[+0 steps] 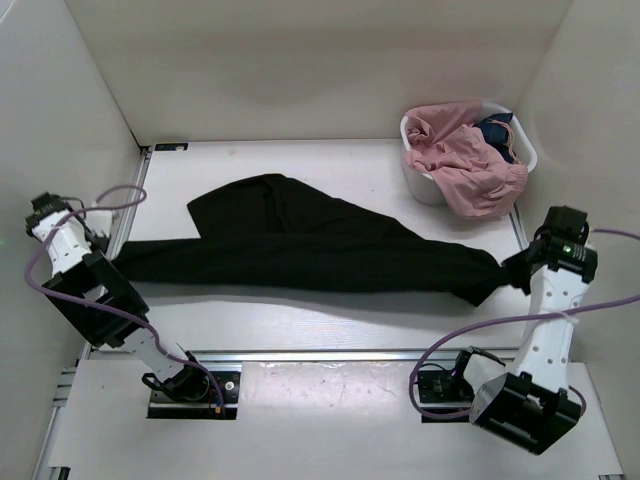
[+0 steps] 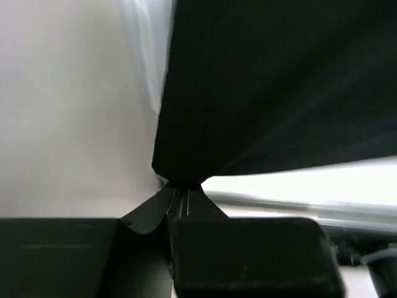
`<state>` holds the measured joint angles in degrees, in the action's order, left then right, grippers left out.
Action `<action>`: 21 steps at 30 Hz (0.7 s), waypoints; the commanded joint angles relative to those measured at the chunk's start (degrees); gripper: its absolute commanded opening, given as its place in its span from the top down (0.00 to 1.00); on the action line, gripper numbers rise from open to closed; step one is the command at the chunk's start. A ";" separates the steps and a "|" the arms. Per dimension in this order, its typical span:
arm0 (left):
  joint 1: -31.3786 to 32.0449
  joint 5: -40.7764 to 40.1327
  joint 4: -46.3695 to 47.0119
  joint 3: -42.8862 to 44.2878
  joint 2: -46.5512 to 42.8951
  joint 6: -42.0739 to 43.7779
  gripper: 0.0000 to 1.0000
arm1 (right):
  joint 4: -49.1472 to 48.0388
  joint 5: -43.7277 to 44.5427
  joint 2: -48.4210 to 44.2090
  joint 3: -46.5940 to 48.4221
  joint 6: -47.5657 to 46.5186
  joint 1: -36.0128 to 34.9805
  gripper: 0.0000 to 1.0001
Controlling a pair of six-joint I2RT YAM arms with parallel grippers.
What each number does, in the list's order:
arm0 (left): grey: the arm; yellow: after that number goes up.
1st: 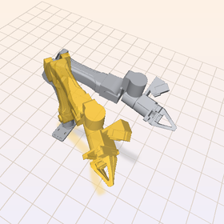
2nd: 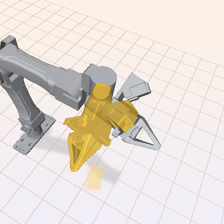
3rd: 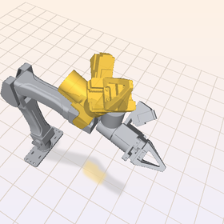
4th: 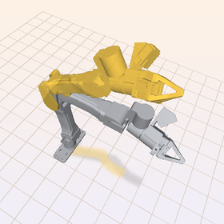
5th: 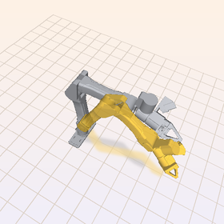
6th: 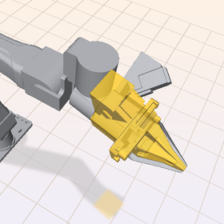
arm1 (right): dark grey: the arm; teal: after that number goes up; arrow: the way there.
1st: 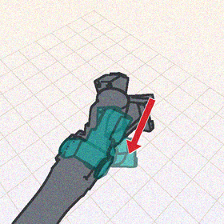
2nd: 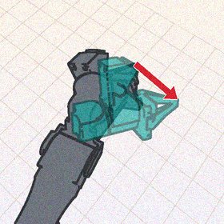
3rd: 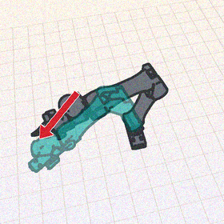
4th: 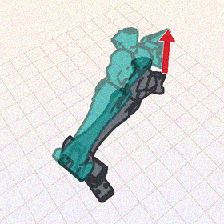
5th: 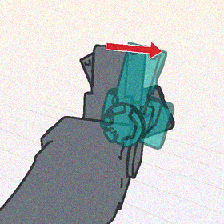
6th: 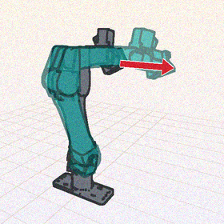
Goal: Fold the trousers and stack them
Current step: Flatten the trousers out
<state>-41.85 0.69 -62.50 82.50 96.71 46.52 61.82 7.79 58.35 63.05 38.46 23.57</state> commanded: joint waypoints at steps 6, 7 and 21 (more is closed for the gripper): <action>-4.65 -7.90 5.01 -18.66 -6.62 5.77 0.86 | 6.29 6.36 -10.52 -15.30 -1.28 0.33 1.00; -5.43 -8.59 5.89 -20.43 -6.62 5.77 0.86 | 6.29 5.84 -11.06 -17.15 -0.67 0.33 1.00; -11.42 -12.20 12.58 -26.51 -3.72 7.44 0.74 | 9.72 14.08 -14.40 -22.70 8.91 0.33 0.86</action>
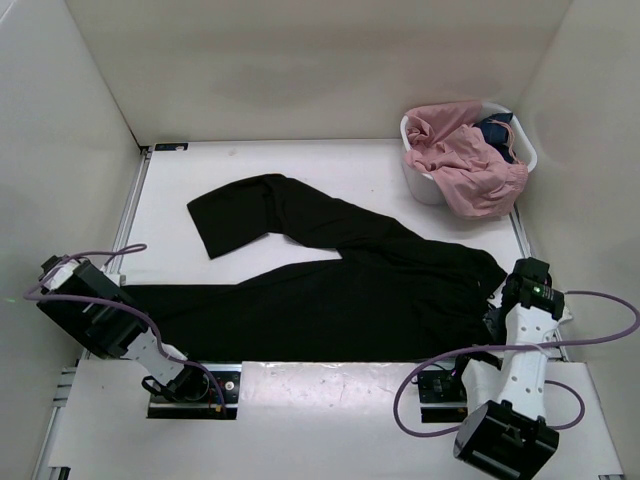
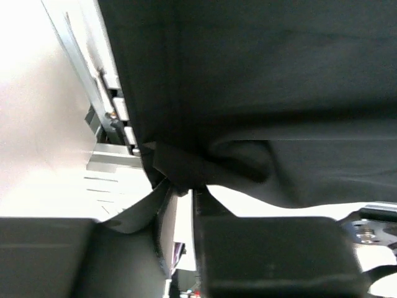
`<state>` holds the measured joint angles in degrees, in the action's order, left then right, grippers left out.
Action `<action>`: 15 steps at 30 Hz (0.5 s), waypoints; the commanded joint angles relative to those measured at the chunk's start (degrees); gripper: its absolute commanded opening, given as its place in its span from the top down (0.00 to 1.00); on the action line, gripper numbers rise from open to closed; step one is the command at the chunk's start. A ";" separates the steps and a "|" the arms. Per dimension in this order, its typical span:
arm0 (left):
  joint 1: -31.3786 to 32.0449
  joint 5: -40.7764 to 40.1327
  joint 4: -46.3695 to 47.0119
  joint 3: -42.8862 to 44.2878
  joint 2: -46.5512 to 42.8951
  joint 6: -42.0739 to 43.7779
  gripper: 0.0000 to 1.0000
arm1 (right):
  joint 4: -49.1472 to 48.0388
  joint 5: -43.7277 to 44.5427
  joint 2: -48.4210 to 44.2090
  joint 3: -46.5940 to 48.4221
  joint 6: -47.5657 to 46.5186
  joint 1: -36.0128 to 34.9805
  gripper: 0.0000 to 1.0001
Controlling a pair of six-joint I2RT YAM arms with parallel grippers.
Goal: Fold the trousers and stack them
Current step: Flatten the trousers out
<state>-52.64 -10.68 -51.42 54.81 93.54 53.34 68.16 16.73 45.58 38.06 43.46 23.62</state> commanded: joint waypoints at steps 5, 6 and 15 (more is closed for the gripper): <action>-2.28 -5.21 2.02 0.13 -2.99 1.85 0.50 | 6.89 9.63 -3.48 5.52 8.91 0.29 0.22; -2.29 -6.10 2.55 0.13 -3.79 1.85 0.50 | 7.42 10.51 -3.48 6.75 8.92 0.29 0.22; 2.98 1.00 -3.33 11.44 -7.33 0.11 0.41 | -1.45 6.12 -1.29 17.65 -3.65 0.29 0.35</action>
<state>-51.75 -13.65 -52.16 61.80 86.80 55.40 69.73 23.83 41.65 53.47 44.42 23.64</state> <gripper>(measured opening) 0.591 0.657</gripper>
